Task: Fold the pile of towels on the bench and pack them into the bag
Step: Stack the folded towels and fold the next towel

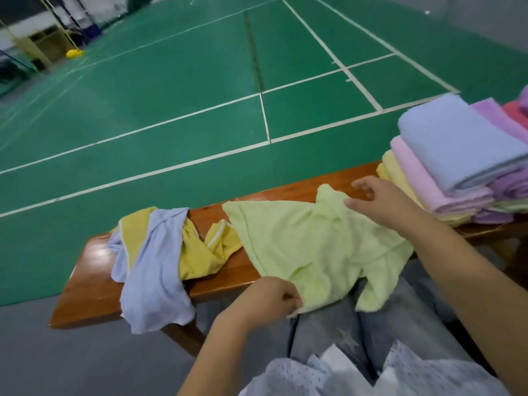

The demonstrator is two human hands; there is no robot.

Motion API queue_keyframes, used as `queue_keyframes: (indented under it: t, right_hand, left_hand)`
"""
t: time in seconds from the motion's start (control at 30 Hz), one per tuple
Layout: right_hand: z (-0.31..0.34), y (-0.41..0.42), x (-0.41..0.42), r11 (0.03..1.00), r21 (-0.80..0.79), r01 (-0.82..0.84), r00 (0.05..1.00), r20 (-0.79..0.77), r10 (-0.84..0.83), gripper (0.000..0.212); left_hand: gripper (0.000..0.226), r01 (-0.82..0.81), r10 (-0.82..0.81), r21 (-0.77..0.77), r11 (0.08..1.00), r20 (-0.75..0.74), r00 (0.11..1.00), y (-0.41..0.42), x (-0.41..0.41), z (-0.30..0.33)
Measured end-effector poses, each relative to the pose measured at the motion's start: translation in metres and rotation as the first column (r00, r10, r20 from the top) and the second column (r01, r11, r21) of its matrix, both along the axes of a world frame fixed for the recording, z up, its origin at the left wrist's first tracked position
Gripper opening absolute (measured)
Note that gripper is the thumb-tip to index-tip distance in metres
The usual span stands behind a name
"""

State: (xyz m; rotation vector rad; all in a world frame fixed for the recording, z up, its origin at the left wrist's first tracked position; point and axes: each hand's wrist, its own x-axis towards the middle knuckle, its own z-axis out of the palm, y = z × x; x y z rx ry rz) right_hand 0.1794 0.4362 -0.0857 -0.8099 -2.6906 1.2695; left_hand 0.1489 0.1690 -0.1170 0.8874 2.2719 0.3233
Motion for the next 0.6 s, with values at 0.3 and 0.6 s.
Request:
queue_keyframes:
  t: [0.3,0.6]
  right_hand:
    - [-0.067,-0.026,0.057,0.918,0.146,-0.367,0.906,0.279,0.318,0.077]
    - [-0.079,-0.021,0.055,0.981,0.172,-0.084,0.996,-0.006,0.087,0.022]
  left_hand:
    - [0.049,-0.013,0.003,-0.022,1.0,-0.393,0.919,0.028,-0.033,-0.023]
    - [0.009,-0.194,0.234,0.187,0.963,-0.229,0.945,0.005,-0.055,-0.013]
